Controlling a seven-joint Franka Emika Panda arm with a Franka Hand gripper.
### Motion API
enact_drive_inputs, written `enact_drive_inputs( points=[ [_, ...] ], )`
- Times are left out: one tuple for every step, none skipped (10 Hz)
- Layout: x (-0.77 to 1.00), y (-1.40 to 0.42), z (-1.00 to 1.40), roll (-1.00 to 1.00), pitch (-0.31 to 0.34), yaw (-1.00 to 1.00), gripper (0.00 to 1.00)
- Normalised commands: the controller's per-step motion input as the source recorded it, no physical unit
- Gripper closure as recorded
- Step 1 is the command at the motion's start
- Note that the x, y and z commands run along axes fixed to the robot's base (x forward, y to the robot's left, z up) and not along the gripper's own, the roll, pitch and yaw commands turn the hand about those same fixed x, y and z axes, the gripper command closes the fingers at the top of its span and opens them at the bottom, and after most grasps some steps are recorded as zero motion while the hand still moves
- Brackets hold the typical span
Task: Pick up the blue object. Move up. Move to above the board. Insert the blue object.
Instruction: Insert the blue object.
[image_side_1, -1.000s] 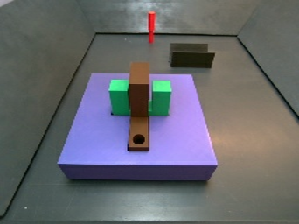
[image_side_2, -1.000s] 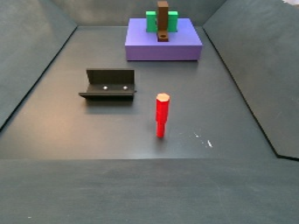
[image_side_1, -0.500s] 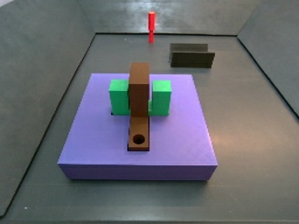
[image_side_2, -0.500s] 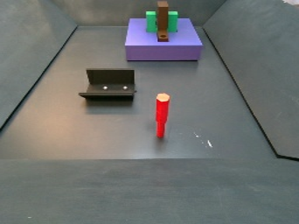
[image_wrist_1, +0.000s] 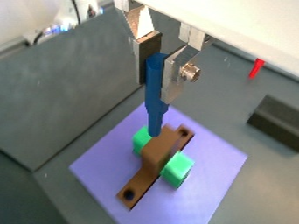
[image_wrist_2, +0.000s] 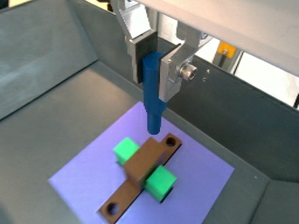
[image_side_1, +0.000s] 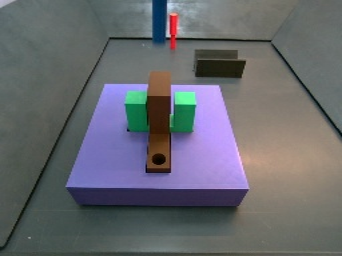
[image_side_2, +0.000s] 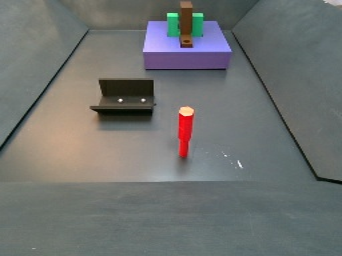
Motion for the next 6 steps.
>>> enact_drive_inputs(
  points=[
    [0.00,-0.98,-0.54,0.23,-0.143,0.00,1.00],
    [0.00,-0.67,-0.65,0.28,-0.181,0.00,1.00],
    [0.02,-0.59,-0.63,0.31,-0.156,0.00,1.00],
    [0.06,-0.51,-0.67,0.30,-0.084,0.00,1.00],
    [0.05,-0.32,-0.69,0.14,-0.039,0.00,1.00],
    [0.00,-0.13,-0.74,-0.01,-0.039,0.00,1.00]
  ],
)
